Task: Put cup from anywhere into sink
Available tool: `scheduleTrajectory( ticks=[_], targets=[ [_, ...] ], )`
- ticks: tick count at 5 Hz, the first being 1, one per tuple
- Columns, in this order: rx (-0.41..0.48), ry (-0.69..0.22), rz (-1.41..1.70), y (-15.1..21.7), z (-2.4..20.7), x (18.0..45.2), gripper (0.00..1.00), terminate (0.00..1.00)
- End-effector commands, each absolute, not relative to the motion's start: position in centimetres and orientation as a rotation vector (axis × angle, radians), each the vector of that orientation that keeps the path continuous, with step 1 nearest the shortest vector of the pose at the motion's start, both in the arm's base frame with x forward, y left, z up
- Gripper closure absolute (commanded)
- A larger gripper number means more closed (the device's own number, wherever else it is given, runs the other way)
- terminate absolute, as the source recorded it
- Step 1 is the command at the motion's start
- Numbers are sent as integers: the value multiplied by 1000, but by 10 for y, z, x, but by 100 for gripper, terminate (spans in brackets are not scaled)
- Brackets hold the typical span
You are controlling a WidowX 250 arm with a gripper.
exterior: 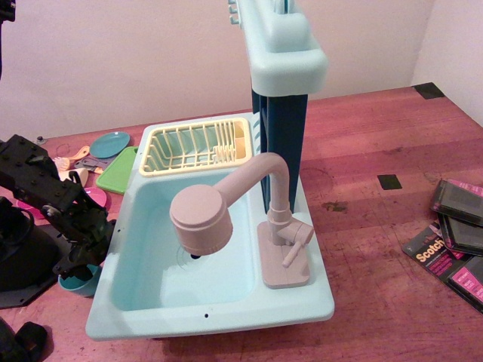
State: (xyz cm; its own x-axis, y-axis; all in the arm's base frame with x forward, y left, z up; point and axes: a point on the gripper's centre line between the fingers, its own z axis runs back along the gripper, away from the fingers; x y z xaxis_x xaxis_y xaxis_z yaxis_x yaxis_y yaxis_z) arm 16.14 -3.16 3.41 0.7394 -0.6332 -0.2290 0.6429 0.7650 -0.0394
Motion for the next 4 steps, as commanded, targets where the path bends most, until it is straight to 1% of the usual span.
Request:
scheduleTrajectory(
  ticks=[1,4],
  targets=[
    [43,235,-700,-32,34,161,0,0],
    [52,242,-714,-37,34,161,0,0]
  ],
)
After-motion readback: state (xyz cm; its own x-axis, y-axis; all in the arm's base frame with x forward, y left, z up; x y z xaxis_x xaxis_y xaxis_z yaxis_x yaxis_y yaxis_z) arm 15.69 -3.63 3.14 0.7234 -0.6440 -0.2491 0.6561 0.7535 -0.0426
